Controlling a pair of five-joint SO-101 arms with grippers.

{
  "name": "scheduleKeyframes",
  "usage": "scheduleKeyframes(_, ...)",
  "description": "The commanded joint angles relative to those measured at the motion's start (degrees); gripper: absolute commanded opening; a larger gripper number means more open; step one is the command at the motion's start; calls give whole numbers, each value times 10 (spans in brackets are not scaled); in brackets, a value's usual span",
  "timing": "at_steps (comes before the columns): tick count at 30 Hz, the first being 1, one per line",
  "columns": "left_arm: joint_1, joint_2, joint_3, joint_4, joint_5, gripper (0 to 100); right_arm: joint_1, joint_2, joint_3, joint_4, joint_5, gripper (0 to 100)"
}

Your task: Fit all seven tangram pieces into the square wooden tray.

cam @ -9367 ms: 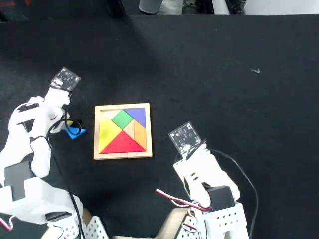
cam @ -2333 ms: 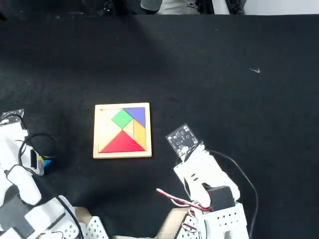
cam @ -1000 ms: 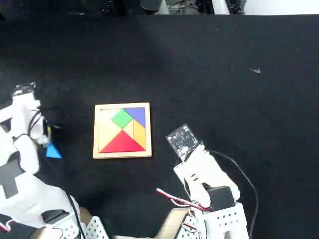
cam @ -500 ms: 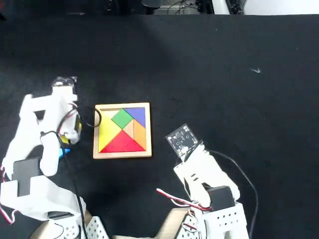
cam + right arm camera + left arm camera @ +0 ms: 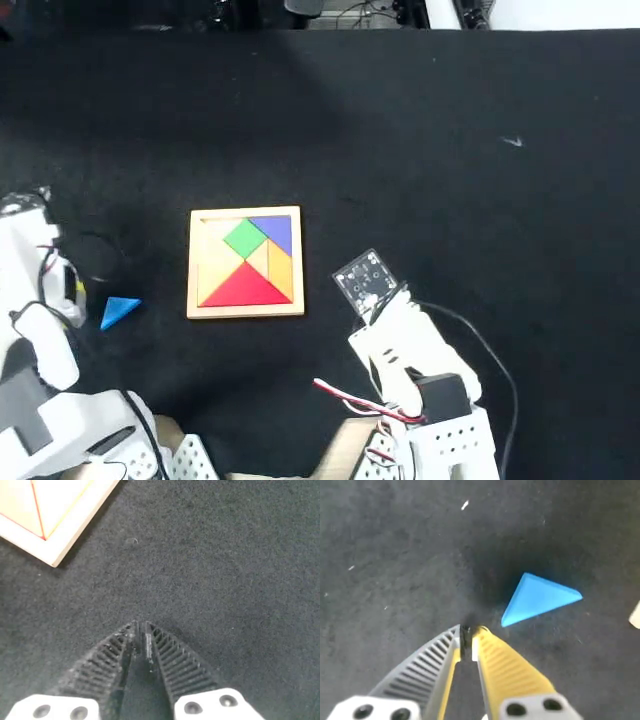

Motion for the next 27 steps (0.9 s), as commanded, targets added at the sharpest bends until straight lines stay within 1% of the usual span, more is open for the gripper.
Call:
scheduleKeyframes(1,38,-10,27,-40,5,45,6,-53,-2,4,4,19)
scheduleKeyframes(4,91,6,36,-63,46,45,6,-53,-2,4,4,19)
scheduleKeyframes(8,137,33,36,-106,82,45,6,-53,-2,4,4,19)
scheduleKeyframes(14,218,42,32,-80,130,45,6,-53,-2,4,4,19)
scheduleKeyframes(16,233,41,22,-77,149,45,6,-53,-2,4,4,19)
scheduleKeyframes(18,234,41,-5,-55,158,45,6,-53,-2,4,4,19)
scheduleKeyframes(20,231,41,-39,-11,159,45,6,-53,-2,4,4,19)
scheduleKeyframes(24,186,40,-124,91,147,47,3,-53,-2,-9,5,22)
scheduleKeyframes(25,167,40,-145,112,132,47,-2,-53,-4,-20,17,23)
scheduleKeyframes(27,122,40,-179,148,107,47,-31,-53,-22,-10,87,41)
